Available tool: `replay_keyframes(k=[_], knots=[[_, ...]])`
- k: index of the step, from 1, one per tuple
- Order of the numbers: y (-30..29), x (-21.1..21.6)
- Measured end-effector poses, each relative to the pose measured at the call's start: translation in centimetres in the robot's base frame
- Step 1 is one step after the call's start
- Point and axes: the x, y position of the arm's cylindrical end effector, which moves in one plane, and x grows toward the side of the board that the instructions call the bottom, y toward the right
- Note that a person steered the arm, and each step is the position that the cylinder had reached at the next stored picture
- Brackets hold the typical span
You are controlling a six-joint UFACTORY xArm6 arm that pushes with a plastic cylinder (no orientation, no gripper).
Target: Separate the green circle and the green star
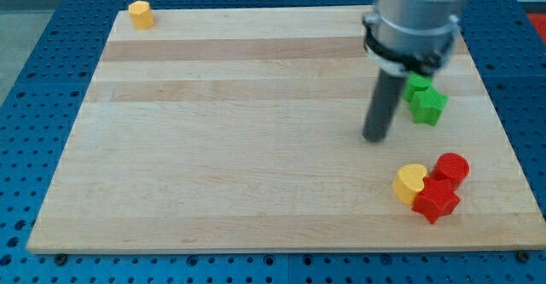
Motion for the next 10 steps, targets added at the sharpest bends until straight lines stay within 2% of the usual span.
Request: replay_keyframes(k=[1, 2, 4, 5, 6, 7, 8, 10], knots=[[-0.4, -8.8], [0.6, -11.8], [8.1, -11.7], [8.5, -11.5], [11.5, -9.4], [11.5, -9.0], [11.5, -5.1], [11.1, -3.0]])
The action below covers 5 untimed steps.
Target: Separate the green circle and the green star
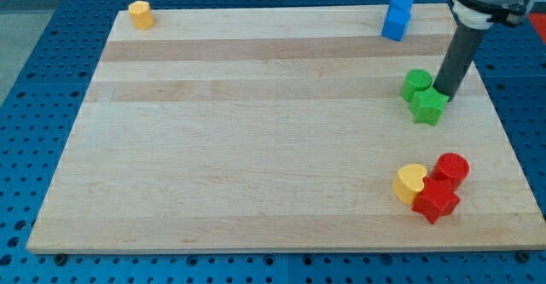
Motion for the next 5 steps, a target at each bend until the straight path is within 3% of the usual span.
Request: replay_keyframes(k=[5], knots=[[-4.2, 2.9]])
